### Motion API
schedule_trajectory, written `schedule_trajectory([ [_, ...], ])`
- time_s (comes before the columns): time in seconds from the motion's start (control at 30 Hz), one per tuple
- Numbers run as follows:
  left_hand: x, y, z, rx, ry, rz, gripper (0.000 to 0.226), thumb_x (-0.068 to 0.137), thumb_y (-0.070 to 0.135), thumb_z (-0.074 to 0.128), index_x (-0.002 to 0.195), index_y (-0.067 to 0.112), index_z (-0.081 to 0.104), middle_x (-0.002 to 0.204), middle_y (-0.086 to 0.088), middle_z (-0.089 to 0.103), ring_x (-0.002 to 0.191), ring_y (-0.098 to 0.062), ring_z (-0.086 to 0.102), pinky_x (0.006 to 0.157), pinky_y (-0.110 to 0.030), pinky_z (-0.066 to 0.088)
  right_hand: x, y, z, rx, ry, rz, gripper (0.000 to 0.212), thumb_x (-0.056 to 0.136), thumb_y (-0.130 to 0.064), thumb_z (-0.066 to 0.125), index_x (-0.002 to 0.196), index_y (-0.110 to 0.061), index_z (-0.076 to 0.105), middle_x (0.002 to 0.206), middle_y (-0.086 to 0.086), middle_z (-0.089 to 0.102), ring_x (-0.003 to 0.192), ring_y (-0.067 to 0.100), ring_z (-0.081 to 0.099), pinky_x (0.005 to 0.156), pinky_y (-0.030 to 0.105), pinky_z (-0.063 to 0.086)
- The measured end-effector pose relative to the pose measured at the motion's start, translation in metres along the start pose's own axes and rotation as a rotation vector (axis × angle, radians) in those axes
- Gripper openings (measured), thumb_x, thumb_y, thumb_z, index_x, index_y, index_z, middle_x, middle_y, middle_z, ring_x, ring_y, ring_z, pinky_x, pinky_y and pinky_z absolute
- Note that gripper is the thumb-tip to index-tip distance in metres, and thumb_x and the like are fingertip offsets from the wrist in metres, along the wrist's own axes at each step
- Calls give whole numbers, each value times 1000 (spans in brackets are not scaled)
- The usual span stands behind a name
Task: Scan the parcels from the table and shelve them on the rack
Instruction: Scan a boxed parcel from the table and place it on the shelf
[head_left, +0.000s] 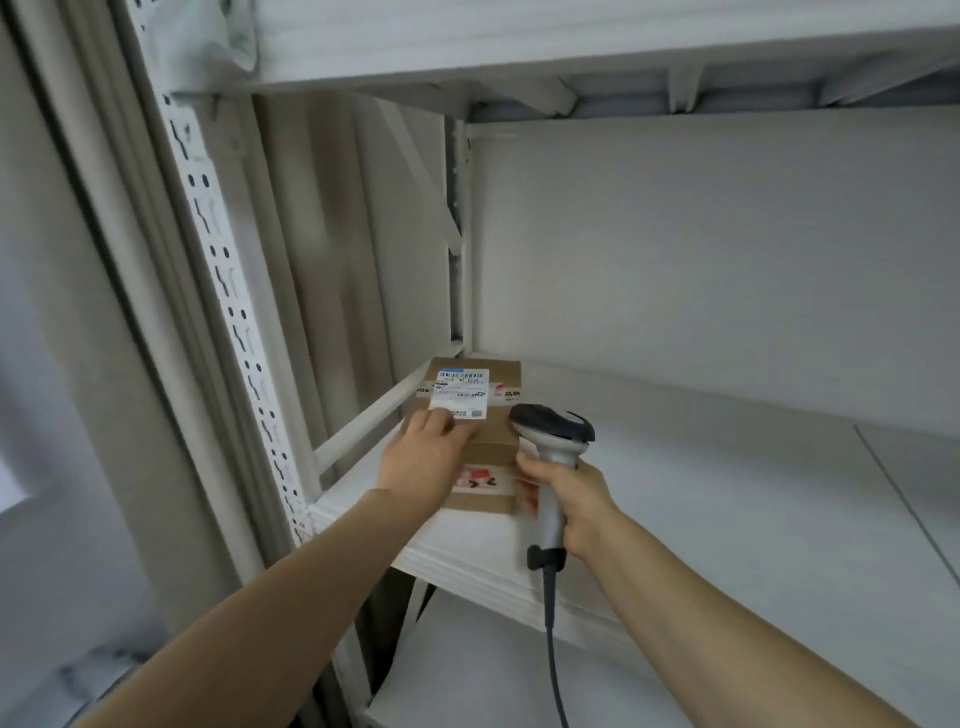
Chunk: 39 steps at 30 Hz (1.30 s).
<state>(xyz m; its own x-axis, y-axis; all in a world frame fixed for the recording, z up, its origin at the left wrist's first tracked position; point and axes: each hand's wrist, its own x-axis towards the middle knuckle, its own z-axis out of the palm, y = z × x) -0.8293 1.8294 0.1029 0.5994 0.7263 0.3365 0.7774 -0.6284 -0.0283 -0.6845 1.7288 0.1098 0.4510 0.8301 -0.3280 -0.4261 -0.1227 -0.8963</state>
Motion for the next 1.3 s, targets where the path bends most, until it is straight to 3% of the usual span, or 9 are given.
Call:
schedule_trajectory([
  [0.2,49,5,8,-145,-218,-147,75,93,35,56,152,26,11,155,-12,11,141,-35,16,111,-50,30,24,-10,-15,23,48,-19,16,80,1,73,93,0,65,86,18,68,63,20,61,55,28,49],
  [0.27,53,15,16,-87,-146,-145,84,91,39,57,151,36,-1,155,-12,2,141,-35,13,106,-52,36,30,-12,-19,32,48,-19,10,80,2,72,86,-2,64,81,18,67,63,21,59,56,29,47],
  [0.43,66,33,35,-130,-63,-133,71,92,36,56,150,35,15,138,-11,16,125,-31,32,93,-42,47,44,-13,-27,80,41,35,11,83,0,71,90,-3,63,80,15,67,62,20,60,57,29,48],
  [0.53,92,34,35,-245,-159,-192,84,91,38,57,153,23,2,143,-15,11,125,-37,39,99,-44,43,51,-13,-29,92,40,77,13,83,-2,71,93,-3,64,80,14,68,63,19,61,59,30,49],
  [0.63,112,34,40,-428,-201,-284,105,88,36,65,150,18,-18,155,-15,-11,140,-42,23,109,-50,28,57,-15,-32,101,36,96,10,82,-2,71,89,-3,64,74,14,68,60,20,60,56,30,49],
  [0.77,130,35,52,-412,-63,-313,92,82,32,70,147,30,5,142,-18,19,120,-44,45,94,-52,45,61,-18,-38,116,41,113,9,82,-1,70,87,-3,64,72,14,68,60,21,61,55,30,49],
  [0.97,161,47,63,-424,-244,-193,52,88,29,61,133,8,48,125,-12,57,110,-27,56,90,-33,50,66,-27,-48,129,31,112,8,82,-1,70,86,-3,64,68,13,70,57,20,63,52,28,49],
  [1.13,179,52,58,-124,-95,-133,72,88,32,59,147,8,26,140,-12,26,127,-28,33,90,-46,50,70,-28,-55,150,22,121,11,82,-1,70,92,-3,64,69,13,70,56,19,63,53,28,50],
  [1.3,190,46,61,-186,-319,-35,86,81,27,65,151,8,19,155,-11,5,136,-30,29,104,-39,42,72,-26,-58,171,43,138,19,82,-3,72,99,-4,63,71,13,69,55,19,63,52,28,50],
])
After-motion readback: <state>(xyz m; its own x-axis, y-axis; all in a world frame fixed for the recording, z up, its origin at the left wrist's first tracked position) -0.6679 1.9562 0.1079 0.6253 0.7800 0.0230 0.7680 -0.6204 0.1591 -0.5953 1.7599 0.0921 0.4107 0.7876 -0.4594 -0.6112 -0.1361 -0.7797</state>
